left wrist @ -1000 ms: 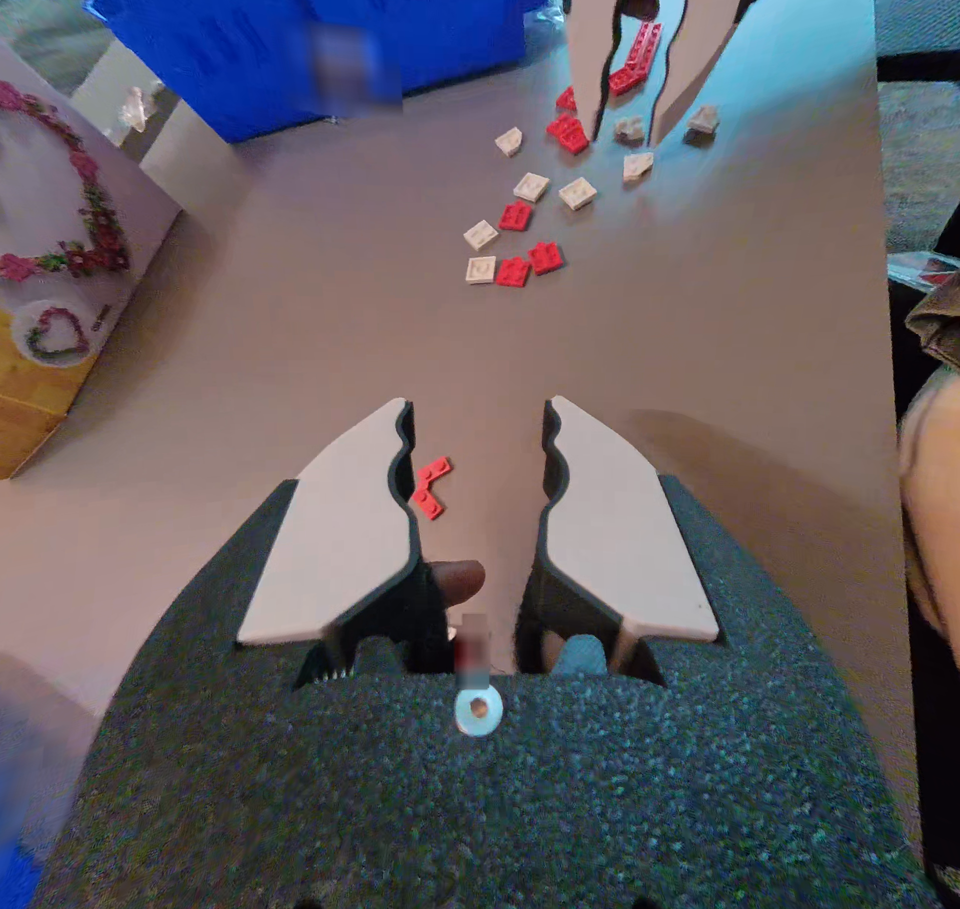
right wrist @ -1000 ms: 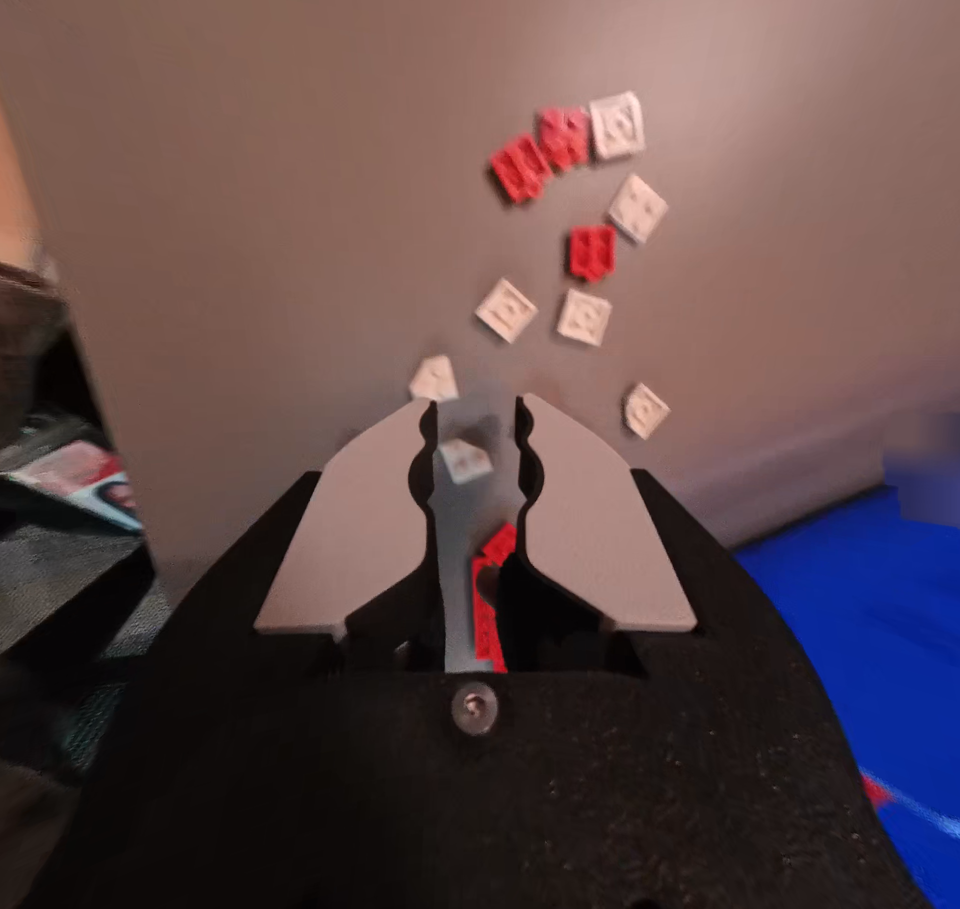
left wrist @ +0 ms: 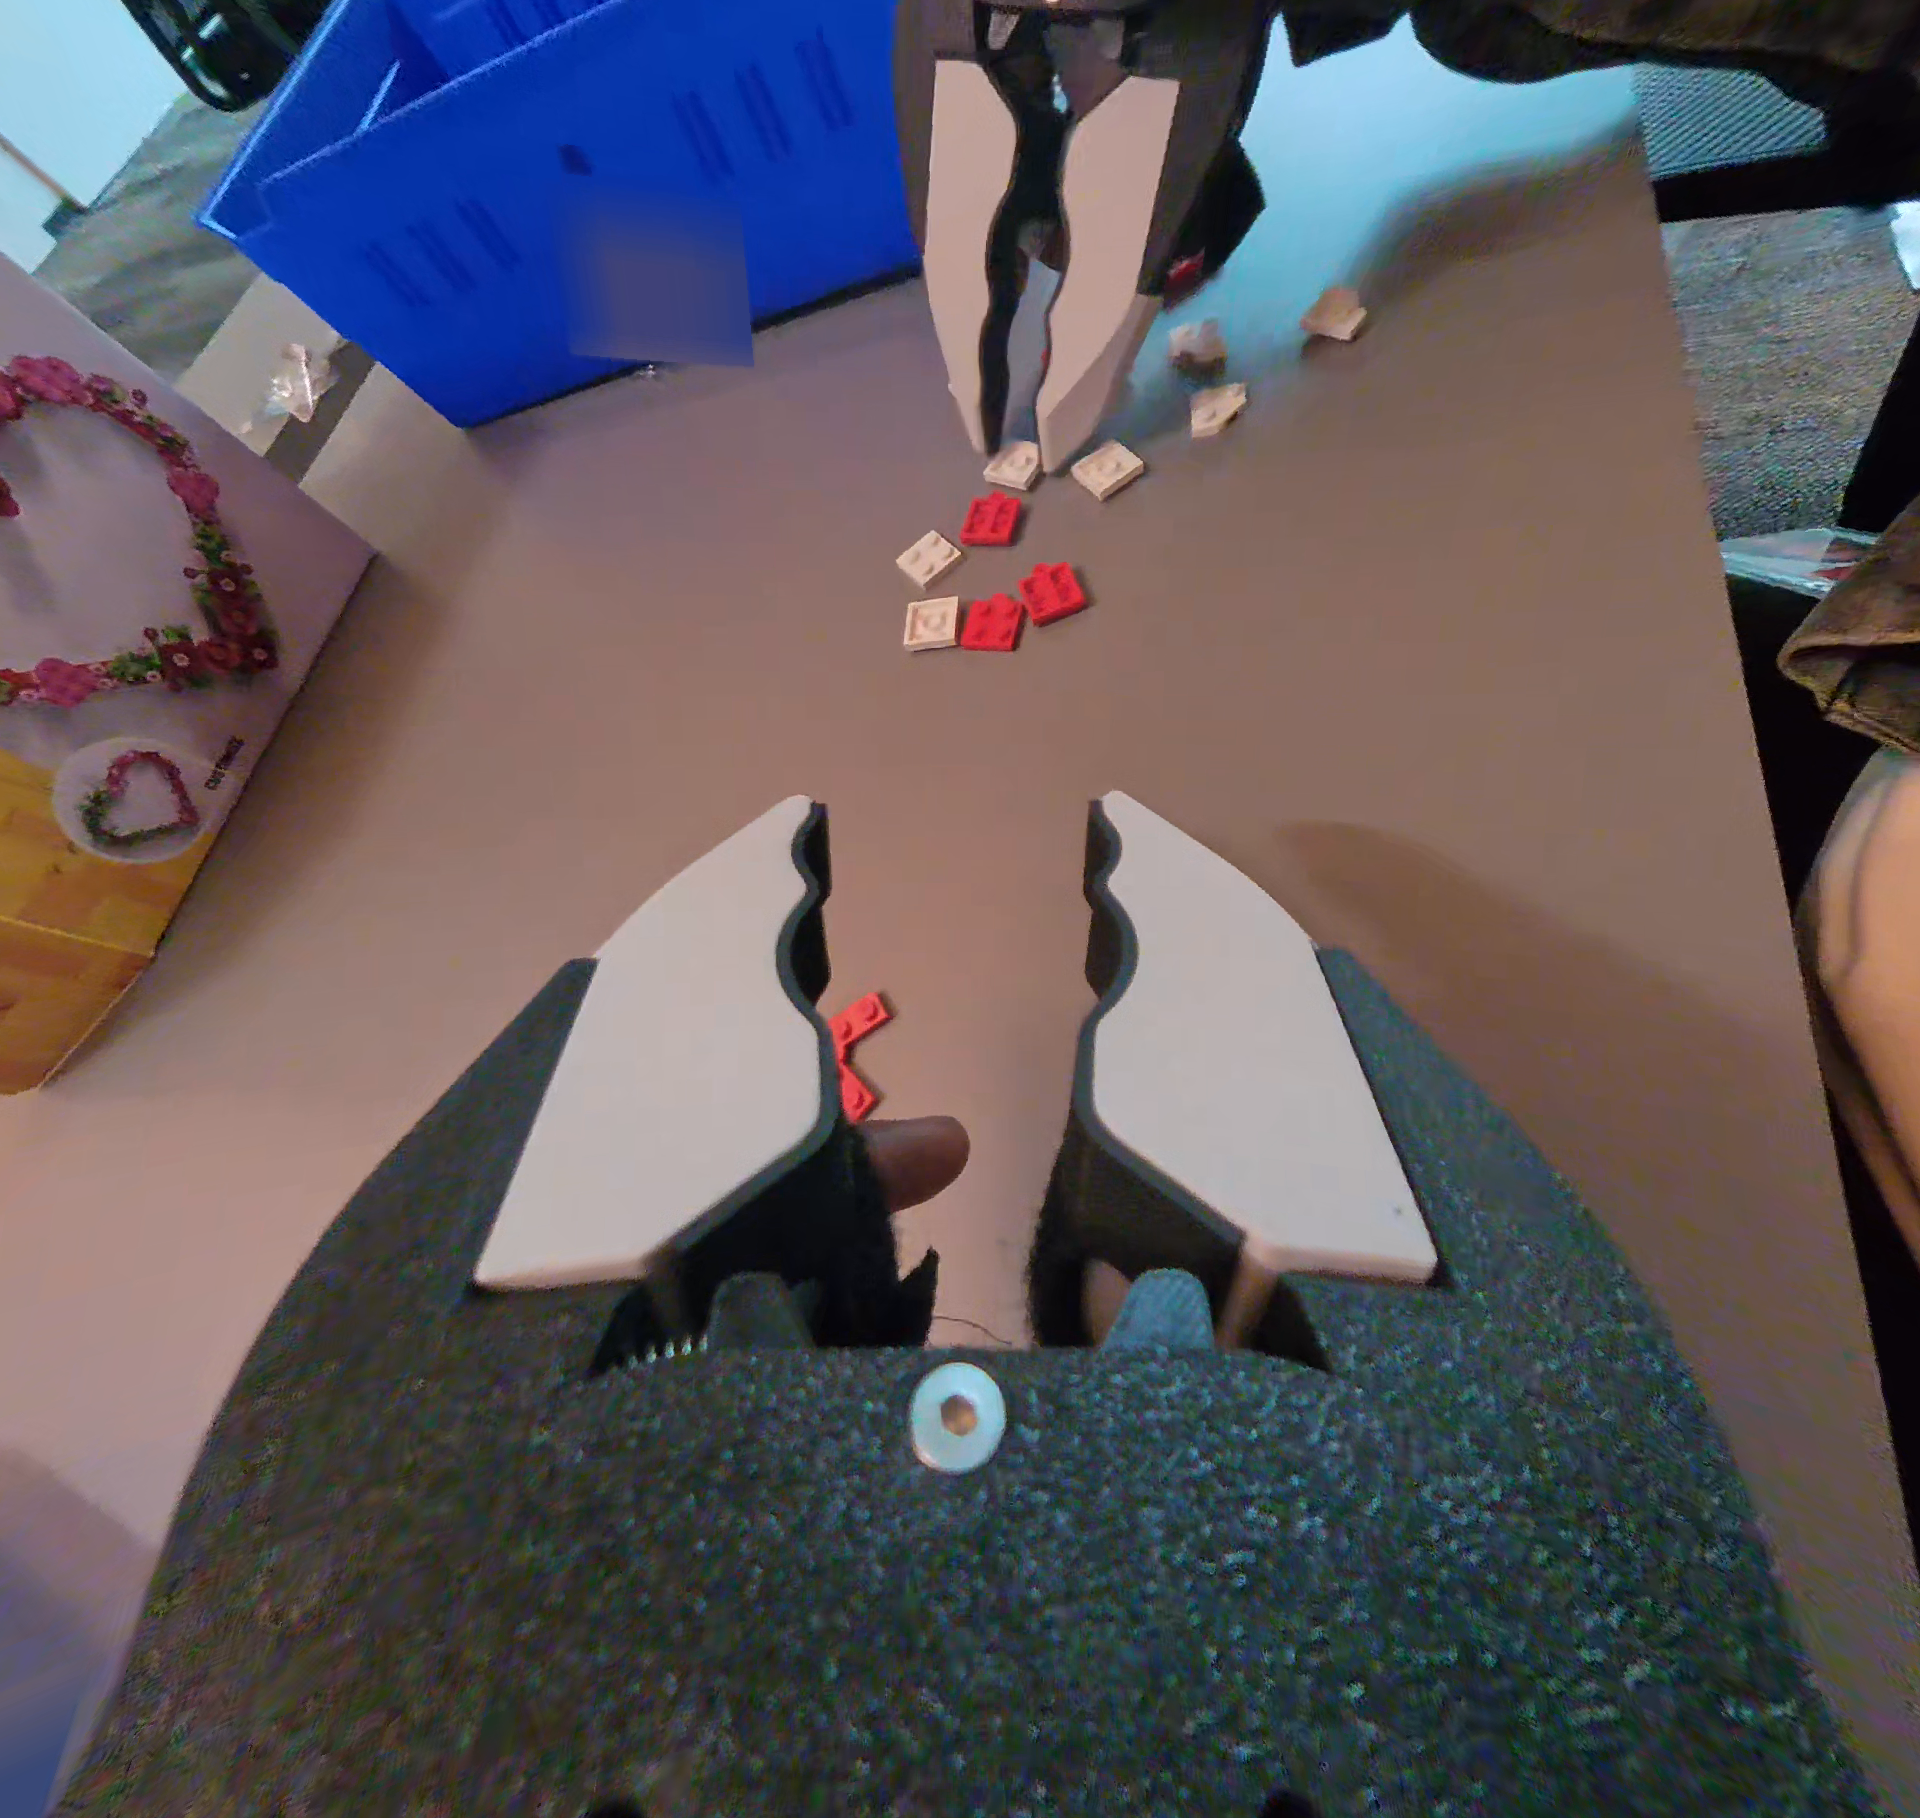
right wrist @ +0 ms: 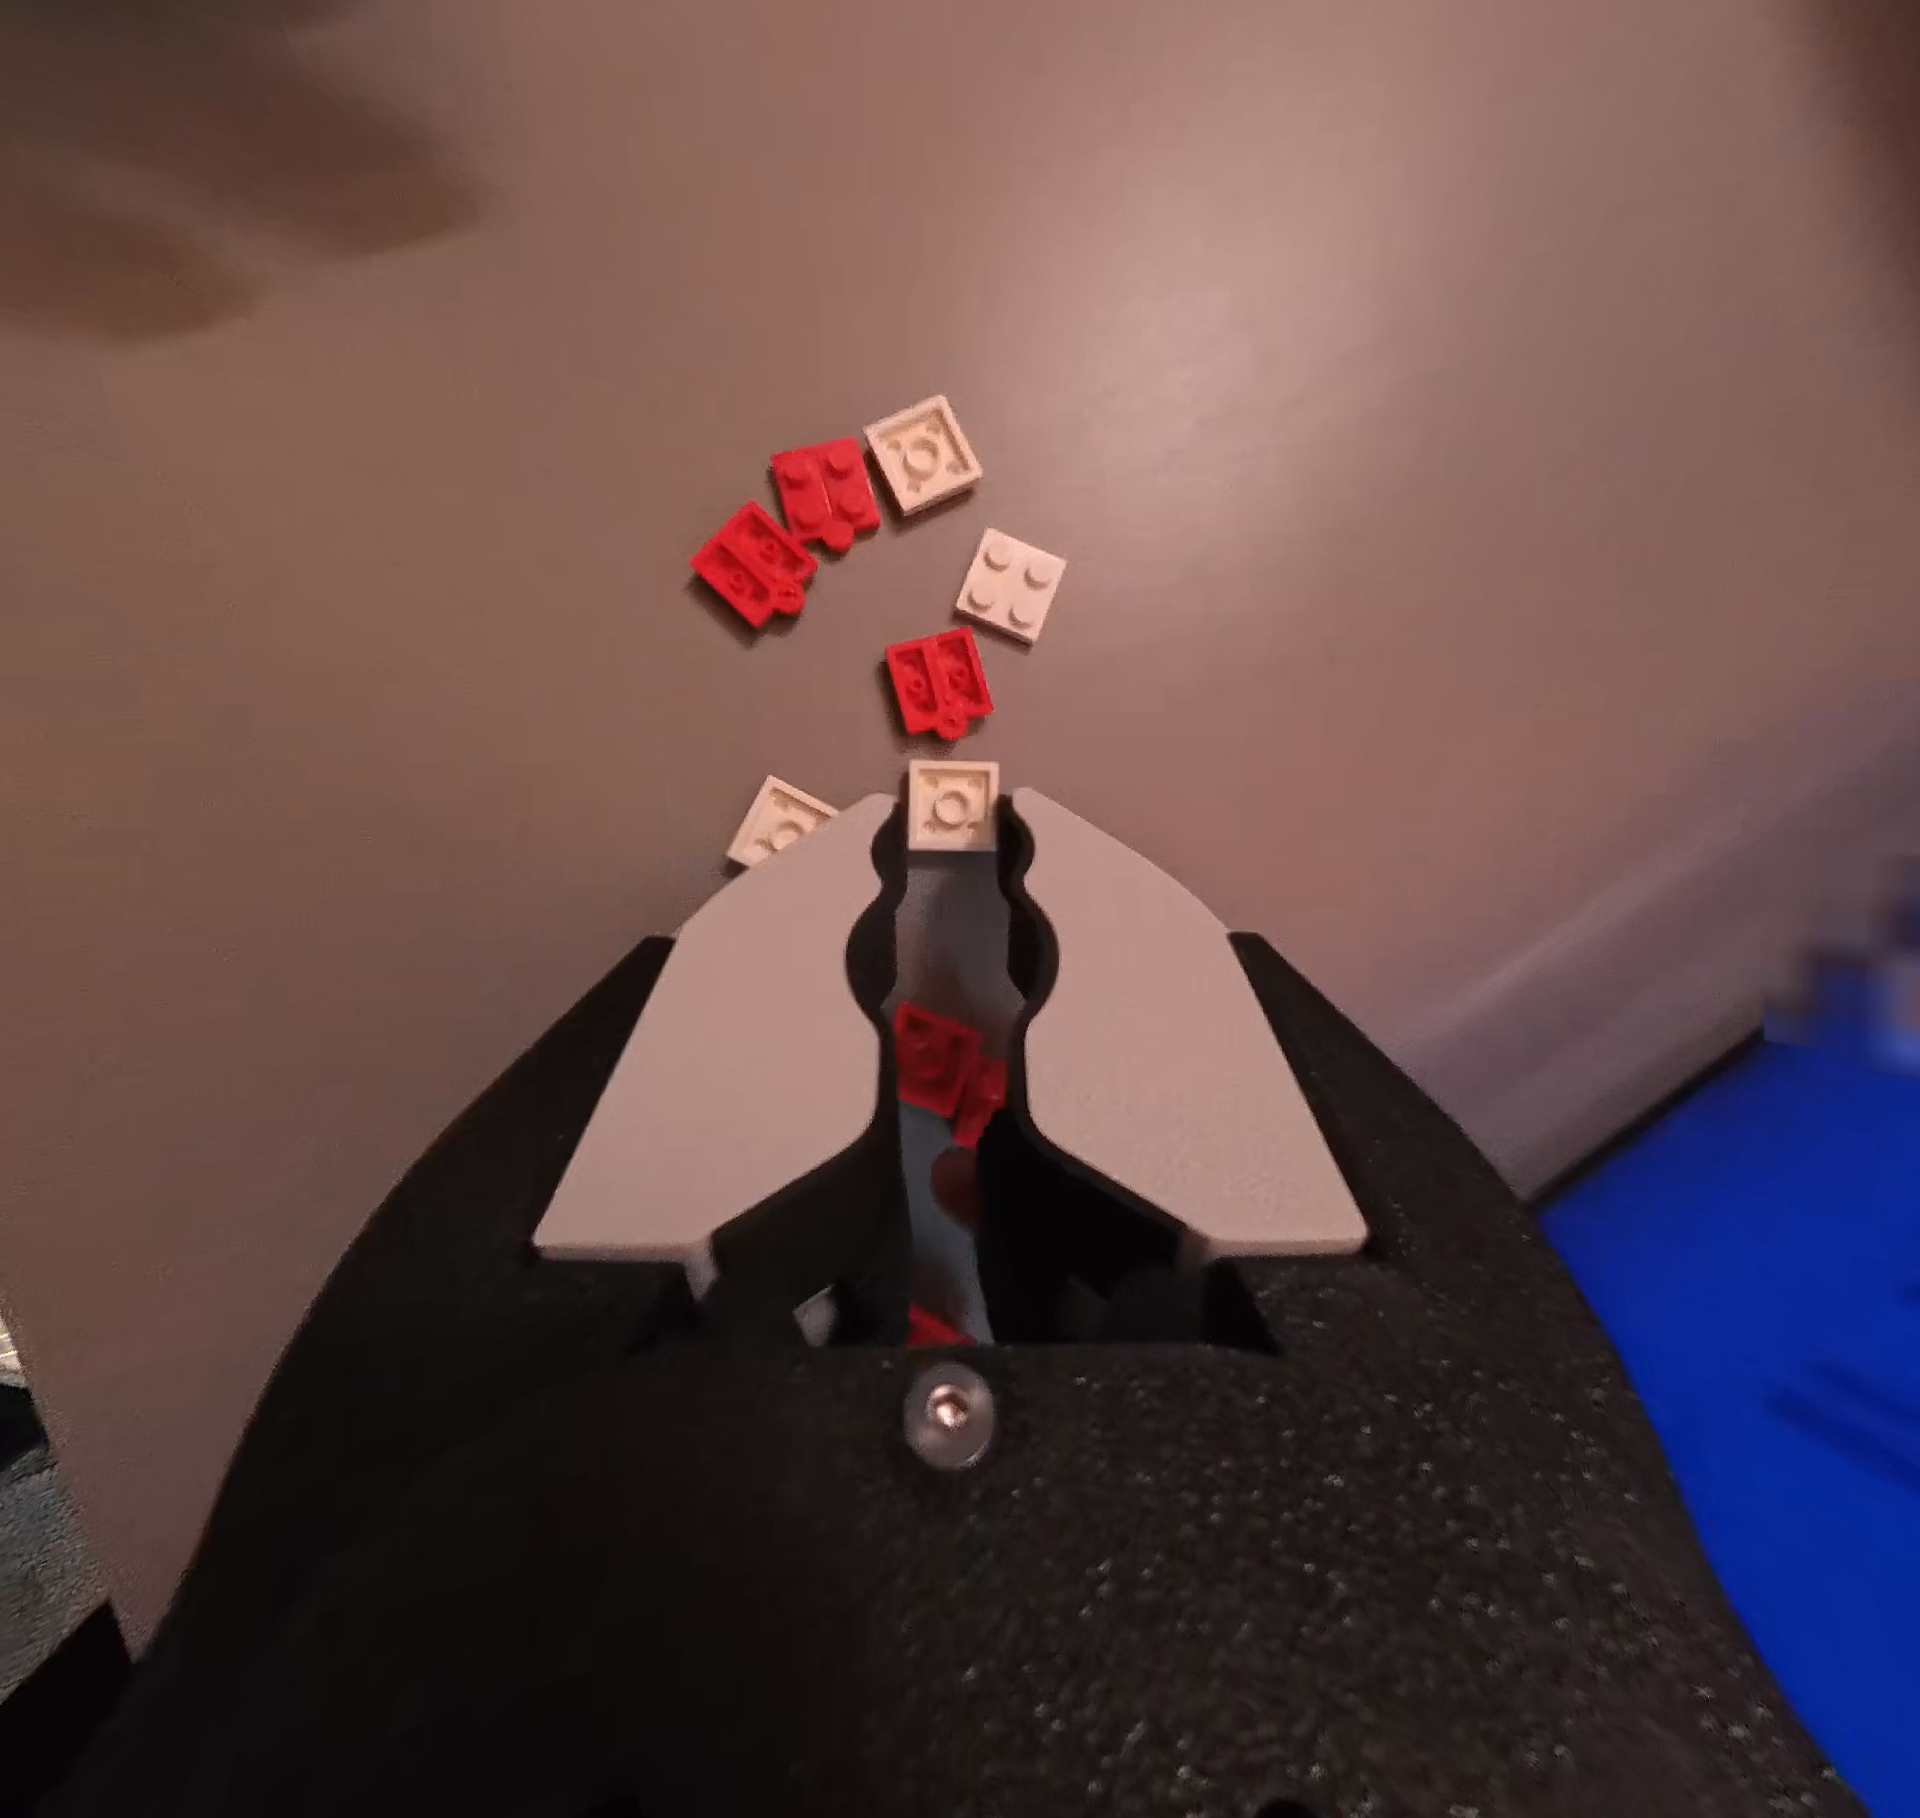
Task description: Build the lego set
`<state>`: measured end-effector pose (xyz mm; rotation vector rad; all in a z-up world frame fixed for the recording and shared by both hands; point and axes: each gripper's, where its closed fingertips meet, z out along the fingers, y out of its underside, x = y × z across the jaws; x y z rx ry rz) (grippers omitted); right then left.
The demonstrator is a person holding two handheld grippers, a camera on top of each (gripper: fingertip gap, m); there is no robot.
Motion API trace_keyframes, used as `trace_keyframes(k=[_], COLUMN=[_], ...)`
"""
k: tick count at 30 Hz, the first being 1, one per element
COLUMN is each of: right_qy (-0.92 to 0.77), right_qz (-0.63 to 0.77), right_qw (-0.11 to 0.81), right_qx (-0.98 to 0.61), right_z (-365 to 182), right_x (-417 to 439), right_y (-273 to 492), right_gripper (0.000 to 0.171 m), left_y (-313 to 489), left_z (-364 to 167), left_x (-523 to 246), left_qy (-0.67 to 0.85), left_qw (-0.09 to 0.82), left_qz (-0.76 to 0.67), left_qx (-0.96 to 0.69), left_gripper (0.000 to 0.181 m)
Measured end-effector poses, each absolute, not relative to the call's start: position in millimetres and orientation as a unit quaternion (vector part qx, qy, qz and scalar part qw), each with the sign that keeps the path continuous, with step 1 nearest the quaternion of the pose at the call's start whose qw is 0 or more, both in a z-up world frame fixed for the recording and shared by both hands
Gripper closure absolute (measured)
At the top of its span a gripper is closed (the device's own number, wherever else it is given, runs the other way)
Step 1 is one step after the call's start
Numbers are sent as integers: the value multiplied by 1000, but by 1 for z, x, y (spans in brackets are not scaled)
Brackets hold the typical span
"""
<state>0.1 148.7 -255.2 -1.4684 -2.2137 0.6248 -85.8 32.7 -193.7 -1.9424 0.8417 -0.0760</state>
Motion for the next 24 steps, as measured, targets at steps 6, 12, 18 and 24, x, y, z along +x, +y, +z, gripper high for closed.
trace_keyframes(k=[6, 12, 18, 24], right_qy=[-744, -657, -688, -658], right_qz=[403, 645, 626, 660], right_qw=[189, 28, -18, 38], right_qx=[-498, -389, -367, -360], right_z=[-217, -143, -150, -124], right_x=[-15, -9, -2, -10], right_y=[116, 38, 11, 17], right_gripper=[155, 155, 155, 151], left_y=[49, 33, 18, 28], left_z=[-170, -136, -149, -129], left_x=[-76, -20, 3, 2], left_qy=[369, 468, 539, 427], left_qw=[579, 663, 613, 663], left_qz=[35, 55, 40, -64], left_qx=[-726, -581, -576, -611], left_gripper=[135, 147, 162, 177])
